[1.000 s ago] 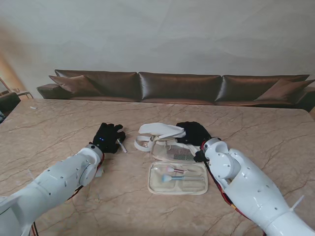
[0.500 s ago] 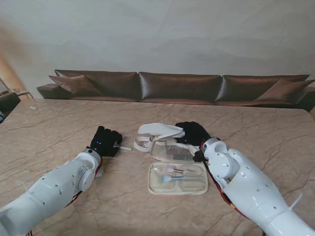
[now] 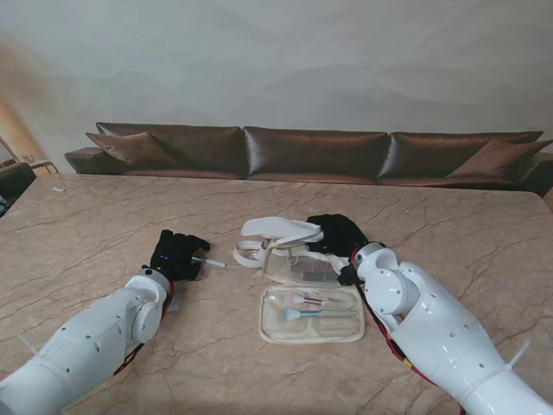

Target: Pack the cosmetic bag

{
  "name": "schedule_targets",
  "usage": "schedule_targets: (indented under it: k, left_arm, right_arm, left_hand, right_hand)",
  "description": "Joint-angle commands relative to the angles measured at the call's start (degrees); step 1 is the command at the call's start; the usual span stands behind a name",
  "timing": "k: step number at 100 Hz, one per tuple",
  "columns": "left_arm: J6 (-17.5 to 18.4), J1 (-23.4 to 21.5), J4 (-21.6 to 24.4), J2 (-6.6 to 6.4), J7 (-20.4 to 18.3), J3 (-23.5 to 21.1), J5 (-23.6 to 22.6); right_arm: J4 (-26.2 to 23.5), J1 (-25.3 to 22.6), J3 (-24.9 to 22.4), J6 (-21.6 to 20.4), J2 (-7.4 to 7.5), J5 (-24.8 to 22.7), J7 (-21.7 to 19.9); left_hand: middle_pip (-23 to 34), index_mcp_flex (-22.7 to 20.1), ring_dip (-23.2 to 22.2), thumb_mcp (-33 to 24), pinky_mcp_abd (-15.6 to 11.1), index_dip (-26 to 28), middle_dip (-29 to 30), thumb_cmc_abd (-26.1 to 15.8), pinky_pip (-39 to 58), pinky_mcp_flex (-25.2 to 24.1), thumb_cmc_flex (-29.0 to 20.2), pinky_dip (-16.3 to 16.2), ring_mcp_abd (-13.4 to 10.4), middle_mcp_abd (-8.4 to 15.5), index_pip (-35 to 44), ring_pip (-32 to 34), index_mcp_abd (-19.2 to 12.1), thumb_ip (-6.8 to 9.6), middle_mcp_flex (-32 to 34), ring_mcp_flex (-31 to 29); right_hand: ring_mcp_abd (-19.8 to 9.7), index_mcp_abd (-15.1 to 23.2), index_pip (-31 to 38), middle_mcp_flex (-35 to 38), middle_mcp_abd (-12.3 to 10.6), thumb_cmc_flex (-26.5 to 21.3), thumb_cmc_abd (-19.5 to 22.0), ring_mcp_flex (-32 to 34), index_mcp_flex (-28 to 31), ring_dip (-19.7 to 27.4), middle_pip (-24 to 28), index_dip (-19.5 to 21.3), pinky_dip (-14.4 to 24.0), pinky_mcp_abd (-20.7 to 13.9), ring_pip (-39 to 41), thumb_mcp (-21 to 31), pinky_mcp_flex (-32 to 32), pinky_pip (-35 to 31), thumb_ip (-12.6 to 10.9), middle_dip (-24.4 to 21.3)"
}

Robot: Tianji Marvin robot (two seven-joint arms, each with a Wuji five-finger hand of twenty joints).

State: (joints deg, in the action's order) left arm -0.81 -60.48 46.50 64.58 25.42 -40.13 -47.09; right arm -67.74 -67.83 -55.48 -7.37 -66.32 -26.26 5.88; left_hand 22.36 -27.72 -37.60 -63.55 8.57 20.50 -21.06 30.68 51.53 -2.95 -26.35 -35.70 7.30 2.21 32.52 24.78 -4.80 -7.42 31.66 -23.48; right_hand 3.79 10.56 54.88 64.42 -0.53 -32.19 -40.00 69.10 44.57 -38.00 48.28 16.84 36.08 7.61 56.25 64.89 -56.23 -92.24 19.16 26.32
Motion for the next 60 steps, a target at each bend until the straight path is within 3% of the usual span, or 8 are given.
schedule_targets:
  k: [1, 9, 27, 44, 60]
  left_arm:
    - [0.4, -1.0, -1.9, 0.39, -0.1, 1.0, 0.0]
    - [0.9, -0.6, -3.2, 0.83, 1.1, 1.9, 0.7]
    - [0.5, 0.8, -6.4, 1.71, 3.7, 4.6, 1.8]
    - [-0.2, 1.1, -7.7, 1.85, 5.0, 4.8, 2.0]
    - [-0.9, 0.4, -7.1, 1.39, 4.9, 3.5, 1.3]
  right_arm:
    - [-0.5, -0.2, 0.3, -0.4, -0.66, 0.2, 0.1]
    - [-0.5, -0.2, 0.4, -0.4, -0.70, 0.3, 0.2]
    - [-0.6, -0.2, 0.4, -0.4, -0.73, 0.3, 0.2]
    - [-0.9, -0.3, 0.2, -0.3, -0.69, 0.5, 0.0]
    - [-1.0, -0.2, 0.2, -0.3, -0.65, 0.6, -0.3]
  left_hand:
    - [0.0, -8.6, 0.0, 3.1, 1.0, 4.6, -0.3, 7.2, -0.3, -0.3, -1.7, -0.2, 0.4, 0.4, 13.5, 0.0, -6.4, -6.54, 1.4, -1.1]
    - [0.4, -8.8, -0.1, 5.2, 1.0, 4.2, -0.6, 9.2, 0.1, 0.0, -4.1, -0.3, 0.2, 0.6, 20.6, 0.3, -8.8, -8.74, 2.2, -1.7]
    - [2.4, -8.3, -0.8, 6.9, 1.4, 6.4, -1.6, 10.6, 2.5, 2.2, -7.6, -0.9, -0.1, 1.5, 30.6, 2.1, -12.6, -8.99, 4.9, -4.6]
    - [3.4, -4.8, -1.1, 4.8, 1.6, 7.5, -2.3, 10.6, 3.6, 2.8, -6.3, -0.6, -0.3, 2.1, 28.9, 2.8, -10.1, -9.20, 5.3, -5.5]
    - [3.9, -2.4, -1.3, 2.3, 1.4, 8.8, -2.7, 9.7, 3.9, 3.0, -4.7, -0.3, -0.4, 2.5, 26.9, 2.9, -7.8, -8.22, 5.2, -5.6]
  right_hand:
    - [-3.7, 7.1, 5.2, 1.9, -0.6, -4.9, 4.4, 6.4, 3.0, -2.1, 1.7, -0.5, 0.7, -1.4, 7.7, 4.6, -3.2, -6.4, -1.3, 0.1]
    - [-3.6, 7.1, 5.1, 1.8, -0.6, -4.8, 4.4, 6.4, 2.9, -2.1, 1.7, -0.5, 0.7, -1.4, 7.7, 4.6, -3.1, -6.4, -1.3, 0.1]
    - [-3.6, 7.0, 5.2, 1.9, -0.7, -4.9, 4.4, 6.4, 3.0, -2.1, 1.7, -0.5, 0.7, -1.3, 7.7, 4.6, -3.1, -6.4, -1.3, 0.0]
    - [-3.7, 7.0, 5.2, 1.9, -0.6, -4.8, 4.4, 6.3, 3.1, -2.1, 1.7, -0.5, 0.7, -1.3, 7.7, 4.6, -3.1, -6.4, -1.3, 0.0]
    - [-3.6, 7.1, 5.2, 1.9, -0.6, -4.8, 4.5, 6.3, 3.0, -2.1, 1.7, -0.5, 0.7, -1.3, 7.7, 4.6, -3.1, -6.4, -1.3, 0.0]
